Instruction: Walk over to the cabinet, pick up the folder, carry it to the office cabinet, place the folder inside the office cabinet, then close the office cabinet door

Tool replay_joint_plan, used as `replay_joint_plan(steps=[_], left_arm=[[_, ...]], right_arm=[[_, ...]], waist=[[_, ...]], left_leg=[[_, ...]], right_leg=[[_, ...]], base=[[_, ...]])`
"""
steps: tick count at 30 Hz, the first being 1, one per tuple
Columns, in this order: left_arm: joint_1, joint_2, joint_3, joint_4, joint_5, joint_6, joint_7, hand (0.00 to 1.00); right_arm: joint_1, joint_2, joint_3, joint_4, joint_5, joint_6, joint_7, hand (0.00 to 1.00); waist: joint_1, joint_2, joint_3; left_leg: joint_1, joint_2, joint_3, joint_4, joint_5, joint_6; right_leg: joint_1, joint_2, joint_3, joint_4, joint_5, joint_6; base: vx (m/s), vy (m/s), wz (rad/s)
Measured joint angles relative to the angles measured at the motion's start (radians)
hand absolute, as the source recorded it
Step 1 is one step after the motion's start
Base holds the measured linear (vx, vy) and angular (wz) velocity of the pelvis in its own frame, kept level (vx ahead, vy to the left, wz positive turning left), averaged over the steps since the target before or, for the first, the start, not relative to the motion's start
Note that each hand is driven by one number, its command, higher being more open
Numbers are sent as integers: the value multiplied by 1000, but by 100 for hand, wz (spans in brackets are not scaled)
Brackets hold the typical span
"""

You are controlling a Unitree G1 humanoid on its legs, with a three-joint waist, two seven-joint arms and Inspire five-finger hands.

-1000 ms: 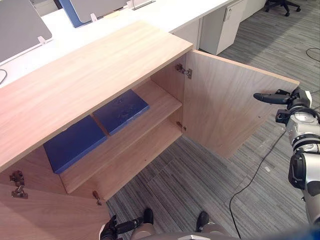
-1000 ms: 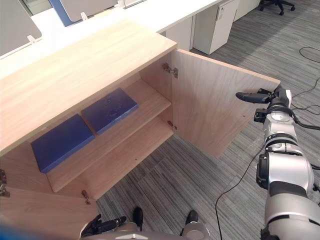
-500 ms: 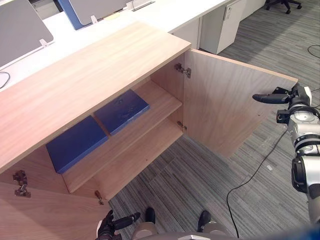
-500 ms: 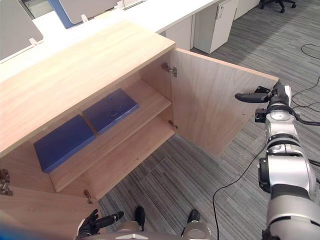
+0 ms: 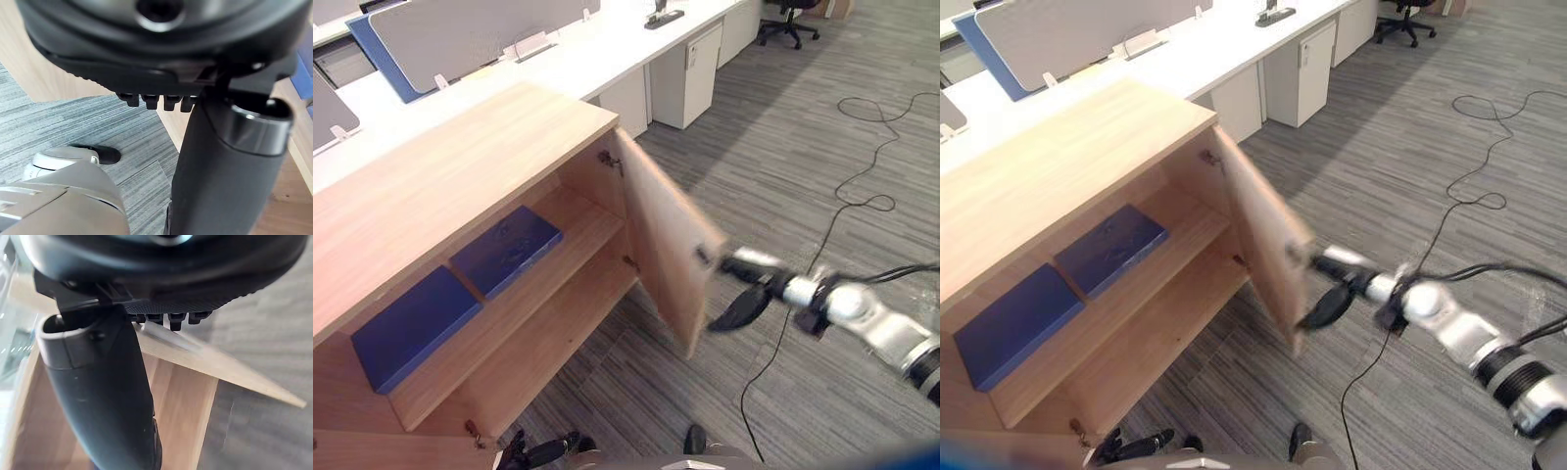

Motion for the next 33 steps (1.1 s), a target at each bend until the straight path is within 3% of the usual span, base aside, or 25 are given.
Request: replay_joint_plan(steps=[4, 6, 10, 15, 17, 18, 19, 20, 22, 24, 25, 28, 30, 33], left_arm=[[-26, -14, 26, -1, 23, -2, 15, 100], [-27, -15, 55, -2, 40, -2, 33, 100], [-13, -13, 89, -1, 40, -2, 49, 100], [-13, -15, 88, -2, 40, -1, 62, 100], [-15, -36, 62, -71, 40, 0, 88, 100], [-9, -44, 33, -117, 48, 0, 99, 100], [-16, -51, 11, -153, 71, -1, 105, 100], [-21, -56, -12, -180, 91, -2, 110, 100], [-23, -58, -35, -181, 114, -2, 120, 100], [-32, -75, -54, -181, 119, -2, 134, 100], [-36, -79, -60, -180, 119, -1, 139, 100], [-32, -74, -121, -175, 119, 10, 141, 100], [-28, -54, -214, -175, 134, 8, 127, 100], [-23, -43, -294, -174, 151, 2, 78, 100]], right_arm=[[37, 96, 78, -82, 98, 1, 137, 100], [54, 132, 116, -70, 110, 3, 177, 100], [98, 167, 120, 6, 91, 18, 188, 100], [146, 255, 105, 208, -176, 1, 158, 100], [208, 340, 39, 352, -290, -11, 103, 100], [230, 392, -8, 420, -343, -12, 75, 100], [241, 457, -66, 494, -404, -14, 38, 100], [241, 550, -151, 602, -480, -13, -17, 100], [232, 683, -295, 746, -581, -14, -116, 100], [199, 800, -449, 879, -689, -19, -221, 100], [182, 831, -483, 924, -712, -19, -263, 100], [135, 929, -617, 1096, -714, -15, -377, 100], [154, 943, -718, 1167, -712, 0, -417, 100], [190, 937, -784, 1198, -713, 24, -429, 100]], waist=[[38, -8, -11], [66, -32, -9], [71, -73, -14], [78, -81, -17], [84, -80, -16], [90, -81, -16], [93, -82, -11], [106, -70, -12], [112, -61, -10], [116, -33, -8], [120, -27, -6], [132, -45, 4], [127, -30, -4], [125, -7, -14]], left_leg=[[-6, 1, -3, 7, 2, 3], [-6, -3, -3, 17, 2, 3], [-18, -15, -2, 50, -5, 3], [-41, -18, -10, 97, -26, 11], [-124, -28, 33, 148, -4, 41], [-138, -37, 72, 127, 18, 72], [-160, -35, 128, 181, -33, 100], [-198, -22, 202, 317, -131, 122], [-185, -34, 275, 364, -207, 128], [-157, -47, 302, 303, -230, 98], [-150, -54, 297, 284, -232, 91], [-117, -142, 222, 174, -178, 96], [-53, -229, 145, 18, -101, 116], [-17, -293, 68, -68, -71, 130]], right_leg=[[12, 3, -30, 8, -16, -17], [22, 2, -36, 10, -21, -16], [37, -13, -46, 10, -30, -9], [40, -26, -65, 22, -44, 3], [24, -40, -131, 41, -60, -2], [22, -55, -166, 33, -61, -2], [18, -66, -210, 34, -62, -4], [16, -69, -254, 38, -61, -12], [34, -81, -324, 40, -64, -8], [47, -84, -401, 61, -71, 8], [49, -88, -417, 70, -75, 15], [88, -137, -501, 76, -76, 43], [131, -186, -594, 83, -76, 78], [160, -257, -680, 166, -107, 112]], base=[[108, -20, 27], [112, 11, 13], [78, 46, 11], [-24, 45, 17], [-96, 10, 87], [-67, 35, 100], [-23, 68, 120], [8, 76, 103], [47, 78, 108], [53, 108, 115], [39, 121, 97], [28, 137, 95], [51, 123, 119], [67, 140, 108]])
